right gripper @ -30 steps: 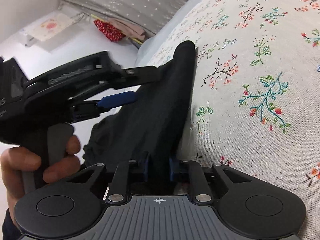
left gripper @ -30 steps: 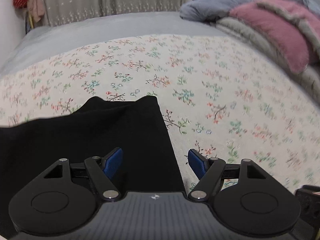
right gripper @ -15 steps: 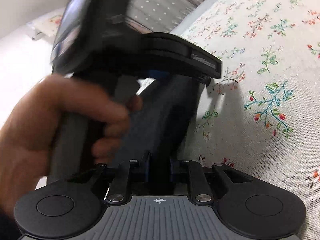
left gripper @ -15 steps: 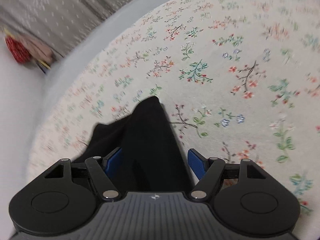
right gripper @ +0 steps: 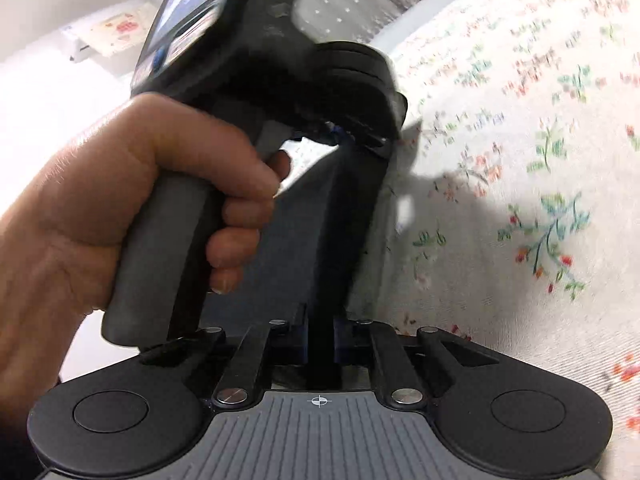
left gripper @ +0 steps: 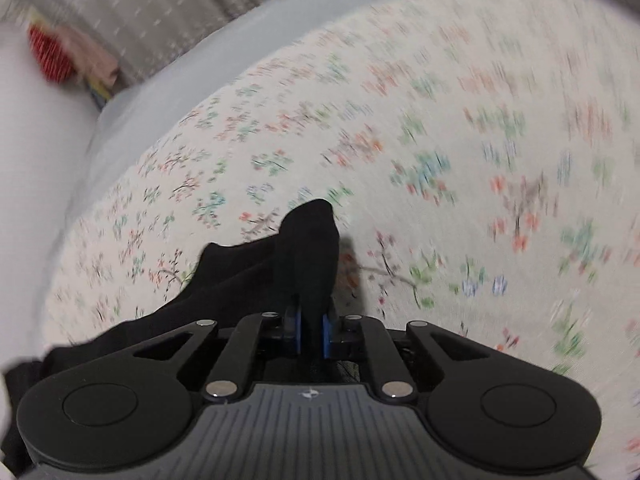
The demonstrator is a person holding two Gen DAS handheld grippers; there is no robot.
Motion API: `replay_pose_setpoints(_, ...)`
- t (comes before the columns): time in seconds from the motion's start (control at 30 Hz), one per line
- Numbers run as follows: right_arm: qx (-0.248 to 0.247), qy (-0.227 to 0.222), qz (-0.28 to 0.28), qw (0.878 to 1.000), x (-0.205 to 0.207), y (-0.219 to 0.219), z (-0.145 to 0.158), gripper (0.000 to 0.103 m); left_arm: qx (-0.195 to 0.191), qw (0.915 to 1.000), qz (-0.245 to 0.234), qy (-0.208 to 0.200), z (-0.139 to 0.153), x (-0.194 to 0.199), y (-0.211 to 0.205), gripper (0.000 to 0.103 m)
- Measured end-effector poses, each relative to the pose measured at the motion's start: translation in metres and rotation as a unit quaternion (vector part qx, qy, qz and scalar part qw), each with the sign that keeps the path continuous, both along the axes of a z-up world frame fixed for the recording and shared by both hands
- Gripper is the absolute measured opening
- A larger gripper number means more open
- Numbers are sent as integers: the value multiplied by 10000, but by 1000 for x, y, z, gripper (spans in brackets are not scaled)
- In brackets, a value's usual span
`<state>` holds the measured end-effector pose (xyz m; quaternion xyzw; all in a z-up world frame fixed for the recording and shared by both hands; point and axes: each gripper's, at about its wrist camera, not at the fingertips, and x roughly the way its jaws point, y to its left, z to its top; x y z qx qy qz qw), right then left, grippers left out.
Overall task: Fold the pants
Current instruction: 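Hold the folded pants with both tools and lift them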
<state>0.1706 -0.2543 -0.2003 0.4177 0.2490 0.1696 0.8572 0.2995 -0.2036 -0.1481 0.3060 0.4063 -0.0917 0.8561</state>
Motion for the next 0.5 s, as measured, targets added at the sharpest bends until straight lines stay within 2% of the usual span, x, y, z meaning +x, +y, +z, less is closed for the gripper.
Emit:
replay_pose_setpoints(0.07,-38,-128,45,9999,-8,-7,13,8,-456,9988,173,28,20,3,7,4)
replay_pose_setpoints(0.13,-210,-281,76,9994,-18,-16,31,8,-751,9969,235,-59,40,-1,5,4)
replay_pose_setpoints(0.3,-608,-488,-123,9969,-57,-63,68,8,-1501,9886,87,-103,81,-27,-36,4)
replay_pose_setpoints(0.43,-1173,-421,-157,9921,-85,-101,90,8,-1838,9827,-145,-161,94,-54,-80,4)
replay_pose_setpoints(0.5,-1527,-343,-178,9875,-97,-120,96,8,-2117,9771,-193,-48,93,-59,-97,4)
